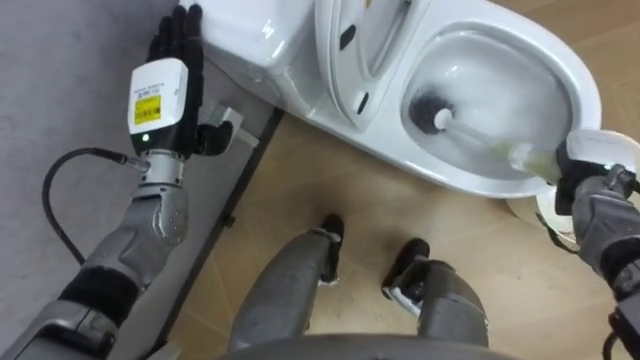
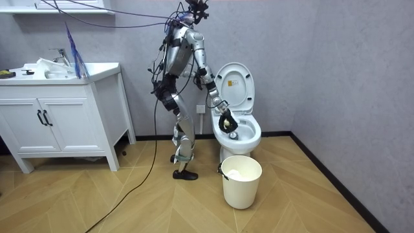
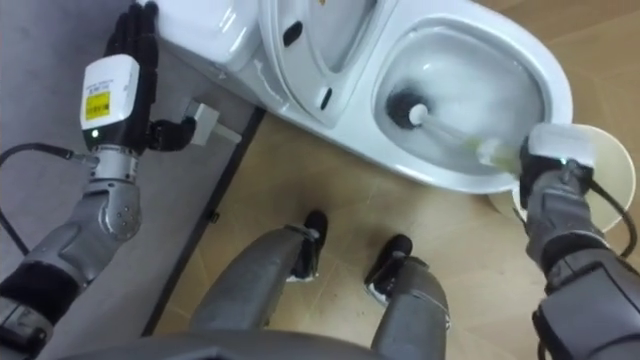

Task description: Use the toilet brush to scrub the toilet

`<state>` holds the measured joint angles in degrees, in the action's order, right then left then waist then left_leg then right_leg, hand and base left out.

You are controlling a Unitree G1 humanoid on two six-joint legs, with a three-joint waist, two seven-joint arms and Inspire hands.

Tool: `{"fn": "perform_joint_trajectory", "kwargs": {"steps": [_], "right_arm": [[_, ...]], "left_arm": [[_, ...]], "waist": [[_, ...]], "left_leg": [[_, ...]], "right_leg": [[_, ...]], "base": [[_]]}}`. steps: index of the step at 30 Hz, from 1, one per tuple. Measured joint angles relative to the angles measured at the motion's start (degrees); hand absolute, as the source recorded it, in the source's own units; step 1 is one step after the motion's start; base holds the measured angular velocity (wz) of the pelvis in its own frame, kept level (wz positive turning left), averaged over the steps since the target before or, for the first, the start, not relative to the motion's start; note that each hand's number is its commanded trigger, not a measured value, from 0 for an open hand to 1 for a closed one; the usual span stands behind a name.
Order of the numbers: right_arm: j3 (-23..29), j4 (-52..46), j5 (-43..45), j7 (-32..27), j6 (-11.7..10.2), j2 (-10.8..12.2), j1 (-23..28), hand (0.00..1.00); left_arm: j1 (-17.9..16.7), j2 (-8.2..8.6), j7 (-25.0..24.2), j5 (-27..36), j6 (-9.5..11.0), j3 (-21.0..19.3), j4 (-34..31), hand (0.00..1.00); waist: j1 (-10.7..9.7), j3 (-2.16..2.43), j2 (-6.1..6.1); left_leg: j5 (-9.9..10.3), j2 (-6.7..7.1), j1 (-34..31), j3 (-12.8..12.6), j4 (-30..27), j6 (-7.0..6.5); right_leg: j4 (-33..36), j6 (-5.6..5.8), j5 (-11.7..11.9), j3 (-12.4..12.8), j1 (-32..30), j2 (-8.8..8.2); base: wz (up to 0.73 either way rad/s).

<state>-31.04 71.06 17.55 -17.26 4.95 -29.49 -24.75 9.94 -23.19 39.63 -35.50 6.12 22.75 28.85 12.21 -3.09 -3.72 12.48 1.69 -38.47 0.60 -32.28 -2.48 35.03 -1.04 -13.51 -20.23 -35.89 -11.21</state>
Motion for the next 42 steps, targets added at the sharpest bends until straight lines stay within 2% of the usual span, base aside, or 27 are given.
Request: {"fn": "perform_joint_trajectory", "kwargs": {"steps": [2, 4, 7, 10, 12, 14, 15, 16, 18, 21, 22, 25, 27, 30, 33, 35, 36, 37, 40, 42], "right_arm": [[4.25, 0.35, -6.82, -0.03, -0.78, 1.14, -0.92, 1.00], [7.82, 1.08, -11.52, -0.02, -1.19, 2.00, -1.55, 1.00], [9.89, 0.94, -10.01, 0.31, -1.44, 2.53, -1.78, 1.00], [9.76, 0.63, -5.42, 0.38, -1.85, 2.59, -1.97, 1.00], [8.59, 0.14, -1.17, 0.50, -1.67, 2.59, -1.81, 1.00], [5.93, -0.25, 4.94, 0.90, -1.50, 2.62, -1.53, 1.00], [4.05, -0.85, 9.31, 1.20, -1.01, 2.80, -0.99, 1.00], [2.18, -2.00, 13.45, 1.18, 0.28, 3.36, 0.16, 1.00], [2.25, -2.58, 16.55, -0.07, 2.42, 4.75, 0.93, 1.00], [2.15, -3.34, 18.73, -0.81, 3.97, 5.38, 1.81, 1.00], [1.94, -4.20, 18.74, -0.86, 4.58, 5.60, 2.89, 1.00], [1.98, -4.88, 18.73, -1.55, 5.21, 7.18, 4.25, 1.00], [2.05, -5.16, 18.72, -1.79, 5.22, 7.49, 4.31, 1.00], [1.89, -4.80, 19.02, -2.11, 5.19, 6.64, 3.75, 1.00], [0.71, -3.85, 18.81, -2.79, 4.78, 5.14, 2.42, 1.00], [0.61, -2.27, 17.74, -2.92, 3.28, 3.74, 0.85, 1.00], [0.33, -1.66, 15.33, -2.92, 2.50, 2.70, -0.20, 1.00], [0.60, -1.50, 13.42, -2.96, 1.80, 2.19, -1.27, 1.00], [4.67, -0.13, 10.13, -3.54, -0.09, 2.30, -4.39, 1.00], [5.73, 1.42, 9.99, -3.97, -0.13, 2.16, -5.76, 1.00]], "left_arm": [[0.10, -0.06, 0.00, -0.06, -0.42, -0.18, -0.93, 0.00], [1.73, -0.05, 0.00, -0.12, -0.55, -0.21, -1.24, 0.00], [3.05, -0.05, 0.00, -1.11, -0.78, -0.31, -1.16, 0.00], [2.94, -0.01, -0.28, -1.27, -0.78, -0.31, -1.00, 0.00], [2.60, -0.02, -0.56, -1.78, -1.14, -0.27, -0.98, 0.00], [2.39, 0.07, -1.08, -1.58, -1.83, -0.16, -0.98, 0.00], [2.38, 0.53, -1.38, -1.34, -2.10, -0.12, -0.98, 0.00], [2.25, 1.43, -1.46, -1.57, -2.24, -0.04, -0.99, 0.00], [1.39, 2.28, -1.44, -1.71, -2.24, -0.02, -0.98, 0.00], [0.01, 2.50, -1.28, -2.25, -2.15, 0.25, -0.72, 0.00], [-0.49, 3.08, -1.16, -2.27, -2.13, 0.44, -0.20, 0.00], [-0.94, 4.81, -0.41, -2.25, -2.00, 0.44, -0.07, 0.00], [-0.84, 5.05, 0.08, -2.16, -1.94, 0.44, -0.07, 0.00], [-0.79, 4.98, 0.46, -2.13, -2.02, 0.44, -0.10, 0.00], [-0.67, 4.81, 0.46, -1.36, -2.01, 0.46, -0.10, 0.00], [-0.03, 4.57, 0.46, -1.12, -2.00, 0.46, -0.11, 0.00], [0.49, 4.25, 0.45, -0.81, -1.97, 0.55, -0.19, 0.00], [0.77, 3.79, 0.47, -0.06, -1.97, 0.51, -0.31, 0.00], [1.81, 2.46, 0.09, -0.37, -1.97, 0.16, -1.49, 0.00], [2.04, 1.96, -0.01, -0.60, -1.97, -0.12, -1.52, 0.00]], "waist": [[-0.91, -0.06, 0.09], [-2.46, -0.33, 0.51], [-3.21, -0.75, 1.53], [-4.06, -0.78, 1.63], [-3.90, -0.72, 1.53], [-3.66, -0.64, 1.25], [-3.20, -0.61, 0.56], [-2.25, -0.38, 0.02], [-2.11, -0.17, -0.83], [-2.38, -0.06, -2.11], [-2.48, 0.10, -2.40], [-2.60, 0.32, -2.73], [-2.68, 0.33, -2.73], [-2.57, 0.33, -2.74], [-2.22, 0.26, -2.61], [-1.97, -0.04, -2.11], [-1.76, -0.40, -1.58], [-1.61, -0.49, -1.08], [-2.23, -0.66, 0.23], [-2.26, -0.59, 0.97]], "left_leg": [[-0.13, 0.36, -0.36, -0.57, -0.08, -0.26], [-0.34, 0.83, -0.52, -0.72, -0.29, -0.55], [-0.39, 0.92, -0.36, -1.62, -0.32, -0.83], [-0.50, 0.94, -0.57, -1.89, -0.39, -1.06], [-0.47, 0.83, -0.60, -1.93, -0.43, -1.09], [-0.48, 0.62, -0.58, -1.87, -0.62, -1.07], [-0.46, 0.32, -0.56, -1.78, -0.87, -1.04], [-0.44, -0.05, -0.28, -1.75, -0.68, -1.01], [-0.43, -0.05, 0.28, -1.80, 0.00, -0.99], [-0.48, -0.20, 1.25, -2.02, 0.92, -0.88], [-0.47, -0.26, 1.93, -2.16, 1.19, -0.87], [-0.76, -0.44, 2.93, -2.08, 2.56, -0.45], [-0.88, -0.94, 3.01, -2.19, 2.98, -0.27], [-1.00, -1.06, 3.12, -2.24, 3.28, -0.06], [-1.05, -1.13, 3.16, -2.26, 3.21, -0.01], [-1.05, -1.10, 2.86, -2.85, 3.01, -0.02], [-1.07, -0.93, 2.66, -3.64, 2.94, -0.05], [-1.15, -0.83, 2.04, -4.16, 2.81, -0.18], [-1.64, -0.39, 0.53, -4.16, 2.52, -0.44], [-1.89, -0.16, 0.46, -4.21, 2.44, -0.57]], "right_leg": [[0.81, 0.13, -0.10, 0.68, -0.92, -0.63], [1.34, 0.45, -0.35, 1.37, -1.32, -0.84], [1.52, 0.76, -0.27, 2.67, -1.75, -0.80], [1.50, 0.87, 0.00, 2.78, -2.05, -0.90], [1.15, 0.83, 0.07, 2.77, -2.08, -0.77], [0.54, 0.69, 0.25, 2.49, -1.92, -0.56], [0.39, 0.63, 0.43, 2.07, -1.35, -0.24], [-0.45, 0.44, 0.87, 1.54, -0.76, 0.08], [-0.70, 0.42, 0.91, 1.19, -0.30, 0.07], [-1.55, 0.43, 1.14, 1.23, 0.62, 0.42], [-1.84, 0.44, 1.14, 1.30, 1.37, 0.57], [-4.42, 0.29, 1.69, 1.03, 2.69, 1.46], [-5.21, 0.07, 1.97, 1.08, 2.82, 1.85], [-5.42, -0.05, 2.23, 1.31, 2.77, 2.29], [-4.98, -0.09, 2.17, 1.58, 2.44, 2.17], [-3.51, -0.08, 1.94, 2.25, 1.36, 1.52], [-2.48, -0.03, 1.69, 2.76, 0.45, 1.09], [-1.78, -0.04, 1.57, 3.02, -0.49, 0.52], [-1.08, -0.17, 1.30, 3.07, -2.19, -0.03], [-1.16, -0.13, 1.31, 3.09, -2.23, -0.16]], "base": [[-0.05], [0.05], [-0.10], [-0.05], [-0.04], [0.00], [0.00], [-0.03], [0.00], [-0.03], [-0.04], [-0.03], [-0.08], [-0.04], [0.00], [-0.07], [-0.10], [-0.11], [0.04], [0.08]]}}
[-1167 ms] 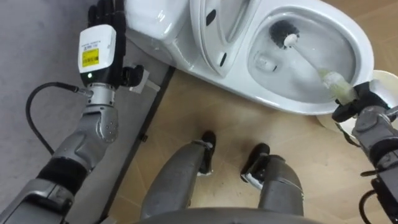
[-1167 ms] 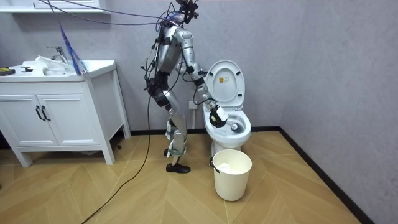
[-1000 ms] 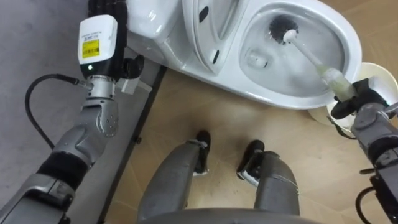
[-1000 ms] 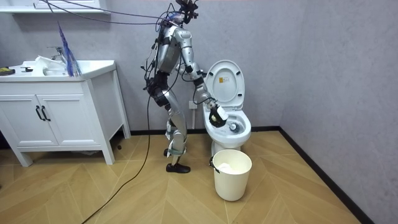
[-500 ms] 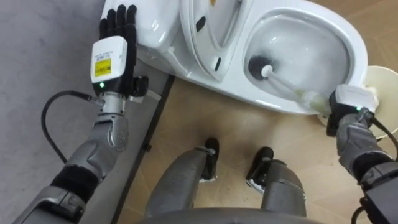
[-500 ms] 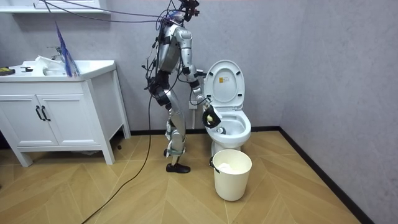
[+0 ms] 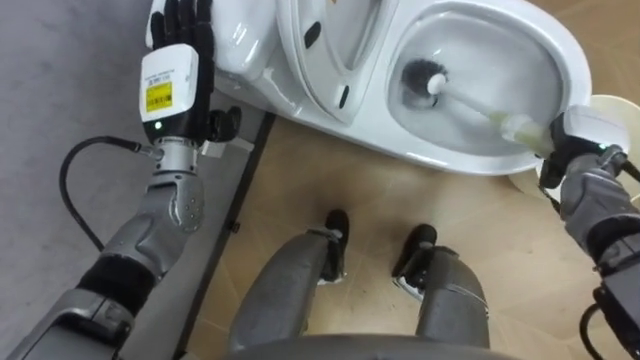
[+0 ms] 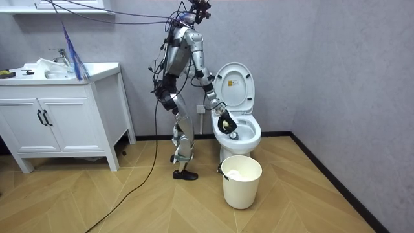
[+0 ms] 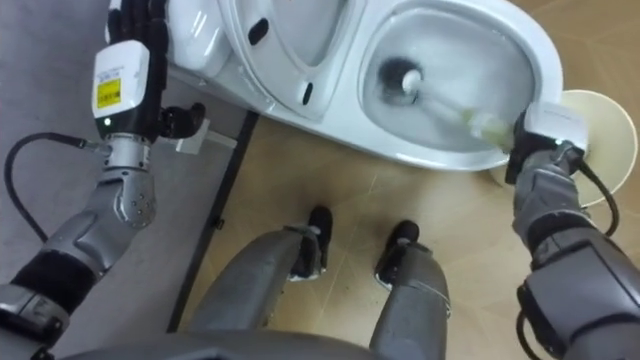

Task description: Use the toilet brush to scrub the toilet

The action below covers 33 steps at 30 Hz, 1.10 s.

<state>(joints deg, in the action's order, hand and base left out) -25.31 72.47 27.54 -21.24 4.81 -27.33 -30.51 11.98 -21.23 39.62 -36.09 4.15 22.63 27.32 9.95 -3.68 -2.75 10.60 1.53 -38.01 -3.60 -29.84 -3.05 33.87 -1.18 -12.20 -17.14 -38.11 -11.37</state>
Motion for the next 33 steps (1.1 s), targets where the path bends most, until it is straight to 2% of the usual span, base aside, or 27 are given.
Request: {"fn": "perform_joint_trajectory", "kwargs": {"steps": [3, 7, 8, 9, 11, 13, 16, 21, 24, 26, 28, 30, 32, 33], "right_arm": [[0.19, 0.49, -0.13, -0.83, 0.06, -0.53, 0.72, 1.00], [-0.02, -0.82, 4.58, -0.66, 0.19, 0.32, 0.87, 1.00], [-1.00, -1.84, 6.69, -0.62, 0.11, 0.50, 1.09, 1.00], [-1.84, -3.07, 9.13, -0.57, 0.78, 0.57, 1.84, 1.00], [-2.58, -4.08, 12.67, -0.21, 2.39, 1.41, 2.97, 1.00], [-2.71, -5.74, 16.48, 0.46, 4.60, 3.39, 4.92, 1.00], [-2.73, -7.49, 18.23, 1.05, 7.02, 4.23, 6.37, 1.00], [-2.66, -12.87, 17.85, 1.91, 8.36, 5.26, 10.60, 1.00], [-2.69, -12.86, 17.47, 1.95, 8.37, 5.26, 10.97, 1.00], [-2.75, -12.45, 17.39, 1.97, 8.37, 5.12, 10.97, 1.00], [-3.52, -10.99, 16.55, 1.74, 8.09, 3.50, 10.08, 1.00], [-4.08, -9.10, 15.21, 1.29, 6.59, 2.30, 8.92, 1.00], [-4.12, -7.15, 14.17, 1.31, 4.77, 0.86, 7.31, 1.00], [-4.25, -6.04, 12.90, 1.35, 3.51, -0.05, 6.13, 1.00]], "left_arm": [[0.00, -0.77, -0.15, -0.36, -0.18, -0.19, -0.02, 0.00], [0.04, -0.70, -1.37, -0.32, -0.73, -0.03, 0.27, 0.00], [0.09, -0.68, -1.79, -0.32, -0.71, -0.03, 0.34, 0.00], [0.09, -0.58, -2.29, -0.45, -0.66, 0.02, 0.40, 0.00], [-0.05, -0.28, -2.39, -0.53, -0.67, 0.01, 0.38, 0.00], [-0.69, 0.69, -2.39, -0.75, -0.67, 0.02, 0.51, 0.00], [-1.57, 2.08, -2.36, -1.12, -0.50, 0.04, 0.63, 0.00], [-3.57, 2.60, -2.05, -1.59, 1.22, 0.02, -0.17, 0.00], [-3.55, 2.62, -1.70, -1.59, 2.13, 0.02, -0.10, 0.00], [-3.43, 2.59, -1.62, -1.55, 2.44, 0.01, -0.06, 0.00], [-3.08, 2.59, -1.63, -1.50, 2.35, 0.03, -0.07, 0.00], [-2.63, 2.44, -1.63, -1.49, 2.16, 0.02, -0.06, 0.00], [-2.50, 2.02, -1.63, -1.58, 2.04, 0.02, -0.10, 0.00], [-2.31, 1.55, -1.63, -1.58, 2.02, 0.00, -0.14, 0.00]], "waist": [[-0.05, -0.02, 0.92], [-0.07, -0.03, 0.99], [0.05, -0.02, 0.78], [-0.07, 0.00, 0.15], [0.34, 0.01, -0.27], [1.29, -0.01, -1.21], [1.31, 0.13, -2.73], [0.91, 0.49, -3.34], [0.91, 0.98, -4.04], [1.08, 1.01, -4.07], [1.39, 1.00, -4.07], [1.48, 0.92, -3.73], [1.44, 0.84, -3.25], [1.61, 0.59, -2.55]], "left_leg": [[-0.02, 0.22, -0.24, 0.58, -0.94, -0.06], [0.13, 0.33, -0.44, 0.59, -1.75, -0.46], [0.13, 0.21, -0.37, 0.62, -1.87, -0.46], [0.14, 0.19, -0.30, 1.23, -1.75, -0.46], [0.12, -0.04, 0.00, 1.45, -1.61, -0.43], [0.17, -0.77, 0.54, 1.65, -1.52, -0.35], [0.06, -0.82, 1.19, 1.60, -0.78, -0.24], [0.01, -1.45, 2.53, 0.97, 0.91, 0.20], [0.09, -2.09, 2.96, 0.59, 0.99, 0.52], [0.07, -2.19, 3.42, 0.52, 1.12, 0.63], [0.09, -2.16, 3.54, 0.50, 1.23, 0.70], [0.09, -2.02, 3.20, 0.49, 1.13, 0.70], [0.08, -1.72, 2.47, 0.10, 1.02, 0.68], [0.06, -1.49, 2.01, -0.44, 0.83, 0.65]], "right_leg": [[0.30, 0.25, -0.10, -0.32, 0.35, -0.37], [0.93, 0.44, -0.07, -0.32, 0.27, -0.51], [0.82, 0.37, 0.12, -0.51, 0.49, -0.39], [0.58, 0.31, 0.17, -1.52, 1.26, -0.40], [-0.22, 0.24, 0.32, -1.84, 1.96, 0.06], [-1.66, -0.07, 0.94, -2.75, 3.18, 0.73], [-2.60, 0.02, 1.26, -2.65, 3.77, 1.11], [-4.39, -0.20, 2.05, -1.73, 4.79, 2.56], [-6.06, -0.47, 2.43, -1.76, 5.73, 3.60], [-6.15, -0.55, 2.41, -1.60, 6.05, 3.74], [-6.01, -0.62, 2.28, -1.45, 5.94, 3.52], [-5.05, -0.52, 1.88, -0.90, 5.14, 3.38], [-3.51, -0.42, 1.30, -0.51, 3.73, 2.22], [-2.35, -0.42, 1.01, -0.12, 2.61, 1.66]], "base": [[0.11], [0.00], [0.07], [0.14], [0.08], [-0.07], [-0.03], [-0.13], [-0.06], [-0.04], [-0.02], [0.02], [0.00], [0.00]]}}
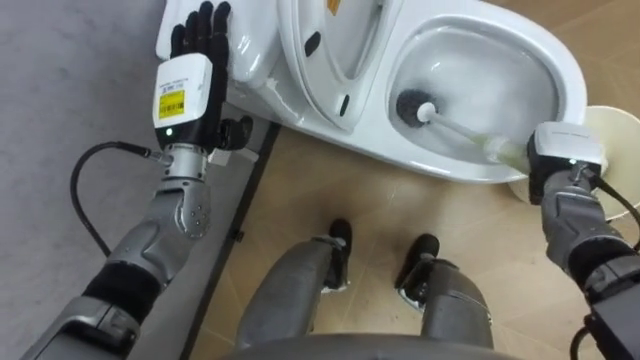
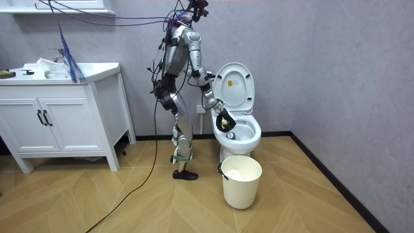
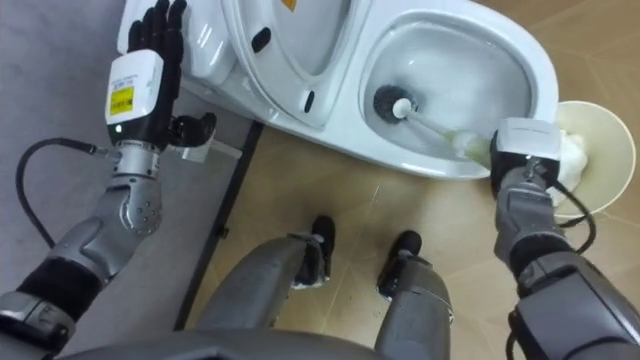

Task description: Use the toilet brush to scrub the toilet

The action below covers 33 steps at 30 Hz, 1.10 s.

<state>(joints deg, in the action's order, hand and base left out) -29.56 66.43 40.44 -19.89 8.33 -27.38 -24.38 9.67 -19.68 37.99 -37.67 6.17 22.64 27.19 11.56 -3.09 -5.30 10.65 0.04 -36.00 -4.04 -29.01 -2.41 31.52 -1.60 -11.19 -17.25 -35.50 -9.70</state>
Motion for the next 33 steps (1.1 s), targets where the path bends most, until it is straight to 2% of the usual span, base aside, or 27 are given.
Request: {"fn": "perform_joint_trajectory", "kwargs": {"steps": [3, 4, 5, 7, 9, 11, 12, 14, 15, 16, 18, 19, 22, 24, 27, 30, 33], "right_arm": [[0.04, 2.60, -1.19, 0.02, -2.74, -0.95, -2.31, 1.00], [0.04, 2.57, -0.59, 0.03, -3.61, -2.12, -2.61, 1.00], [0.09, 2.41, 0.00, 0.03, -3.73, -2.60, -2.62, 1.00], [0.45, 2.05, 1.91, 0.10, -3.52, -3.04, -3.14, 1.00], [0.44, 1.47, 3.79, 0.63, -3.45, -2.89, -3.02, 1.00], [0.34, -0.26, 6.39, 1.29, -3.24, -2.54, -2.04, 1.00], [-0.06, -1.84, 7.66, 1.26, -2.95, -2.02, -0.89, 1.00], [-0.03, -2.83, 7.73, 1.25, -1.06, -0.47, 0.15, 1.00], [0.02, -2.81, 7.72, 1.24, 0.11, 0.00, 0.64, 1.00], [0.07, -3.00, 7.65, 1.22, 0.95, 0.73, 1.24, 1.00], [0.13, -4.51, 7.79, 1.20, 2.41, 1.32, 2.02, 1.00], [0.14, -5.00, 7.89, 1.22, 3.12, 2.16, 2.71, 1.00], [0.76, -6.03, 7.87, 1.51, 4.33, 4.61, 3.49, 1.00], [1.33, -6.58, 7.68, 2.01, 4.33, 5.07, 3.70, 1.00], [1.33, -6.61, 5.70, 2.17, 4.33, 5.19, 3.68, 1.00], [1.31, -5.25, 0.81, 1.70, 4.08, 5.03, 3.54, 1.00], [1.34, -2.49, -8.88, 1.17, 2.00, 4.44, 3.06, 1.00]], "left_arm": [[0.21, -1.90, -0.05, 0.05, -0.28, 0.00, -0.22, 0.00], [0.84, -2.22, -0.06, 0.00, -0.35, 0.00, -0.27, 0.00], [1.16, -2.34, -0.06, 0.00, -0.41, 0.00, -0.26, 0.00], [2.17, -2.57, -0.11, 0.00, -0.88, -0.02, -0.22, 0.00], [2.31, -2.44, -0.54, -0.08, -0.88, -0.01, -0.16, 0.00], [2.34, -2.40, -1.05, -0.02, -0.86, -0.01, -0.01, 0.00], [2.30, -2.29, -1.35, 0.01, -0.85, 0.01, -0.01, 0.00], [1.97, -2.01, -1.51, -0.02, -0.85, 0.02, 0.00, 0.00], [1.68, -1.41, -1.53, -0.07, -0.83, 0.02, 0.13, 0.00], [1.55, -0.74, -1.48, -0.03, -0.84, 0.13, 0.84, 0.00], [1.43, 0.03, -1.09, 0.01, -0.91, 0.16, 1.71, 0.00], [1.04, 0.77, -0.77, -0.04, -0.90, 0.16, 1.77, 0.00], [-0.54, 1.36, -0.08, -0.73, -0.63, 0.15, 1.13, 0.00], [-1.11, 1.33, 0.45, -0.62, -0.14, 0.10, 0.93, 0.00], [-1.44, 1.30, 1.28, -0.35, 0.14, 0.10, 0.94, 0.00], [-1.43, 1.31, 1.81, -0.03, 0.21, 0.11, 0.93, 0.00], [-1.59, 1.29, 1.82, 0.78, 0.08, 0.13, 0.77, 0.00]], "waist": [[-0.59, -0.10, 2.09], [-0.61, -0.34, 2.60], [-0.58, -0.32, 2.91], [-0.63, -0.60, 3.80], [-0.64, -0.60, 3.97], [-0.48, -0.57, 3.75], [-0.47, -0.61, 3.20], [-0.48, -0.51, 2.75], [-0.42, -0.56, 2.11], [-0.56, -0.23, 1.06], [-0.78, -0.25, -0.06], [-0.92, -0.14, -0.36], [-1.34, -0.02, -0.53], [-1.45, 0.04, -0.63], [-1.19, 0.39, -1.14], [-1.13, 0.57, -1.40], [-1.00, 0.53, -1.34]], "left_leg": [[-0.06, 0.61, -1.23, 0.25, -0.89, -0.09], [-0.06, 0.67, -1.86, 0.35, -1.71, -0.09], [-0.05, 0.71, -2.22, 0.33, -2.05, -0.10], [-0.03, 0.74, -2.89, 0.27, -2.81, -0.13], [-0.01, 0.74, -2.89, 0.36, -2.84, -0.40], [0.04, 0.65, -2.84, 0.64, -3.06, -0.55], [0.06, 0.67, -2.79, 1.30, -3.02, -0.57], [0.03, 0.69, -2.72, 1.53, -2.69, -0.59], [0.04, 0.67, -2.41, 1.65, -2.68, -0.59], [0.03, 0.57, -2.22, 1.85, -2.51, -0.59], [-0.05, 0.52, -1.56, 2.02, -1.94, -0.65], [-0.24, 0.49, -0.88, 1.80, -1.07, -0.61], [-0.42, -0.10, 0.64, 0.91, 0.71, -0.46], [-0.30, -0.49, 0.81, 0.37, 0.73, -0.25], [0.00, -1.13, 0.71, 0.11, 0.43, 0.24], [-0.02, -1.42, 0.86, -0.28, 0.47, 0.29], [-0.03, -1.22, 0.96, -0.75, 0.80, 0.31]], "right_leg": [[2.07, -0.08, -0.79, -0.06, -1.72, -1.04], [2.31, 0.02, -0.89, -0.14, -1.97, -1.13], [2.49, 0.06, -0.98, -0.13, -2.25, -1.25], [2.89, 0.18, -1.06, -0.15, -2.57, -1.35], [2.83, 0.35, -0.97, -0.16, -2.48, -1.26], [2.66, 0.35, -0.73, -0.28, -2.20, -1.03], [2.22, 0.26, -0.60, -1.19, -1.58, -1.04], [2.10, 0.22, -0.59, -1.67, -1.24, -1.01], [1.81, 0.23, -0.58, -1.97, -0.72, -0.99], [0.82, 0.32, -0.25, -2.47, 0.04, -0.60], [-0.45, 0.23, 0.26, -3.20, 1.03, -0.28], [-1.04, 0.24, 0.45, -3.08, 1.50, -0.12], [-2.01, 0.13, 0.79, -2.26, 2.33, 0.48], [-2.31, 0.09, 0.79, -1.55, 2.35, 1.09], [-3.41, -0.32, 1.06, -1.65, 2.56, 2.10], [-3.62, -0.63, 0.91, -1.69, 2.75, 2.01], [-2.61, -0.57, 0.39, -0.80, 1.97, 1.68]], "base": [[0.08], [0.16], [0.13], [0.07], [0.03], [0.02], [0.09], [0.09], [0.07], [0.07], [-0.03], [-0.09], [-0.14], [-0.13], [-0.10], [0.00], [-0.02]]}}
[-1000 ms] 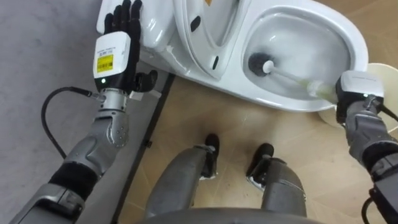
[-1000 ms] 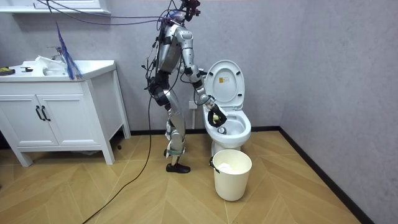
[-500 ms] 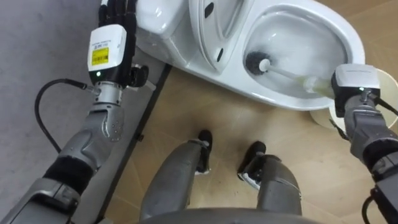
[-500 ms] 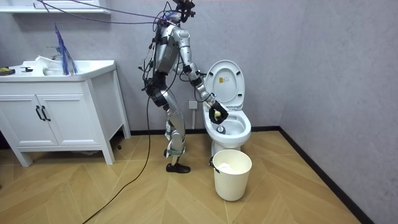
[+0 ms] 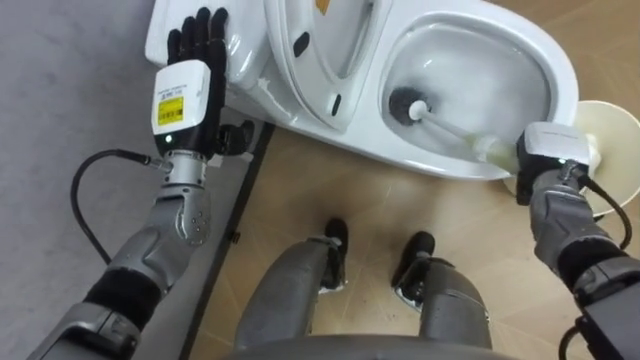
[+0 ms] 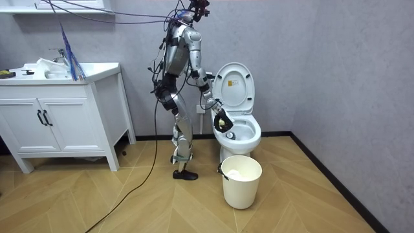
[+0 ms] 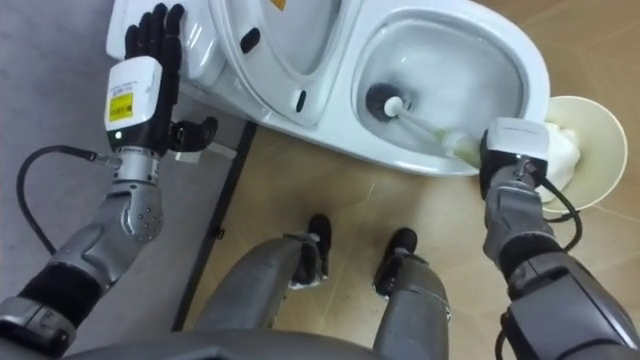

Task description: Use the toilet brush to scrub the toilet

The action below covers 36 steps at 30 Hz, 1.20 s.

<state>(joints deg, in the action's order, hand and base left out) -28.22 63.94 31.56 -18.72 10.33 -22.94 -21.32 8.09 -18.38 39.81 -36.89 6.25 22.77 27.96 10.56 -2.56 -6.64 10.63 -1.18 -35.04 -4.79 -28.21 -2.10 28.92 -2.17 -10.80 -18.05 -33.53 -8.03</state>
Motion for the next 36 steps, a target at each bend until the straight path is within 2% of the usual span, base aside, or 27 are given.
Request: {"fn": "perform_joint_trajectory", "kwargs": {"steps": [2, 4, 5, 7, 10, 12, 16, 21, 24, 27, 29, 33, 36], "right_arm": [[0.44, 2.56, -7.13, -0.04, -1.66, 0.21, -0.78, 1.00], [3.23, 3.66, -15.14, 0.04, -3.69, 0.52, -0.97, 1.00], [3.98, 3.76, -17.98, 0.02, -4.45, 0.53, -1.05, 1.00], [6.73, 4.17, -29.64, -0.05, -6.79, 0.93, -1.36, 1.00], [6.97, 5.24, -35.33, 0.45, -7.02, 1.15, -1.71, 1.00], [6.93, 5.52, -36.05, 0.95, -7.15, 1.19, -1.71, 1.00], [6.93, 7.11, -35.84, 1.10, -7.36, 1.41, -1.67, 1.00], [6.91, 7.40, -32.98, 1.14, -7.60, 2.20, -1.62, 1.00], [6.89, 8.29, -32.03, 1.52, -8.61, 2.46, -0.16, 1.00], [7.00, 8.59, -32.13, 1.82, -8.66, 2.40, 1.94, 1.00], [7.10, 8.50, -31.88, 1.92, -8.77, 2.46, 3.48, 1.00], [7.94, 8.80, -31.99, 1.92, -10.65, 2.40, 7.08, 1.00], [8.33, 9.60, -32.08, 2.15, -11.04, 2.52, 8.16, 1.00]], "left_arm": [[0.35, 0.00, -0.01, 0.49, -0.17, -0.01, -0.32, 0.00], [0.84, -0.11, 0.00, 0.41, -0.25, -0.09, -0.33, 0.00], [0.96, -0.15, 0.00, 0.45, -0.26, -0.09, -0.33, 0.00], [0.95, -0.19, 0.03, 0.54, -0.26, -0.09, -0.36, 0.00], [0.94, -0.23, 0.03, 0.55, -0.25, -0.08, -0.36, 0.00], [1.02, -0.27, 0.07, 0.98, -0.25, -0.08, -0.36, 0.00], [1.08, -0.26, -0.05, 3.72, -0.45, -0.01, -0.19, 0.00], [0.94, -0.09, -0.28, 3.57, -1.02, -0.02, 0.32, 0.00], [0.33, 0.18, -0.65, 3.55, -1.09, -0.02, 1.07, 0.00], [-0.33, 0.17, -1.40, 3.46, -2.22, -0.18, 1.35, 0.00], [-1.37, 0.14, -1.78, 3.46, -2.07, -0.99, 1.28, 0.00], [-4.25, 0.16, -1.85, 3.58, -2.02, -4.15, 2.02, 0.00], [-6.71, 0.16, -2.45, 3.62, -1.97, -5.35, 3.13, 0.00]], "waist": [[0.06, -0.11, 0.18], [-0.78, -0.27, 0.77], [-1.15, -0.38, 0.92], [-1.62, -0.55, 1.27], [-2.21, -0.62, 2.35], [-2.63, -0.56, 2.76], [-3.27, -0.54, 2.74], [-3.13, -0.50, 2.59], [-3.05, -0.53, 2.16], [-2.80, -0.53, 2.01], [-2.62, -0.46, 1.92], [-3.02, -0.38, 1.95], [-3.93, -0.21, 2.20]], "left_leg": [[-0.01, 0.17, -0.40, -0.23, -0.26, -0.01], [-0.10, 1.47, -0.83, -0.41, -0.40, -0.18], [-0.13, 1.64, -0.94, -0.48, -0.49, -0.23], [-0.25, 2.06, -1.14, -0.49, -0.64, -0.44], [-0.26, 2.08, -1.46, -0.47, -1.26, -0.45], [-0.26, 2.07, -1.54, -0.48, -1.37, -0.46], [-0.39, 2.09, -1.20, 0.05, -1.56, -0.69], [-0.38, 1.86, -1.08, 0.40, -1.72, -0.69], [-0.35, 1.94, 0.04, 0.91, -1.43, -0.68], [-0.27, 2.07, 0.48, 0.90, -1.16, -0.73], [-0.28, 2.22, 0.71, 0.85, -0.45, -0.73], [-0.29, 2.25, 1.34, 0.52, -0.40, -0.71], [-0.32, 2.67, 3.85, 0.51, 1.04, -0.68]], "right_leg": [[1.01, -0.05, -0.26, 0.35, -0.90, -0.56], [4.02, 0.51, -1.92, 1.07, -2.75, -2.41], [4.35, 0.58, -2.06, 1.17, -2.97, -2.66], [4.84, 0.80, -2.17, 1.37, -3.25, -3.10], [5.04, 0.96, -2.21, 1.48, -3.27, -3.14], [4.98, 1.03, -2.17, 1.38, -3.23, -3.14], [4.84, 0.99, -2.07, 0.56, -2.48, -3.37], [4.75, 0.84, -1.95, 0.54, -2.19, -2.92], [4.52, 0.88, -1.99, 0.06, -0.77, -2.84], [4.70, 0.97, -2.20, 0.08, -0.46, -2.94], [4.82, 1.00, -2.31, 0.14, -0.48, -3.00], [5.10, 0.88, -2.52, 0.18, -0.34, -3.47], [4.87, 1.04, -2.99, -0.11, 1.89, -3.95]], "base": [[0.00], [0.20], [0.12], [0.05], [0.02], [0.05], [0.03], [0.00], [0.07], [0.02], [0.00], [-0.02], [0.03]]}}
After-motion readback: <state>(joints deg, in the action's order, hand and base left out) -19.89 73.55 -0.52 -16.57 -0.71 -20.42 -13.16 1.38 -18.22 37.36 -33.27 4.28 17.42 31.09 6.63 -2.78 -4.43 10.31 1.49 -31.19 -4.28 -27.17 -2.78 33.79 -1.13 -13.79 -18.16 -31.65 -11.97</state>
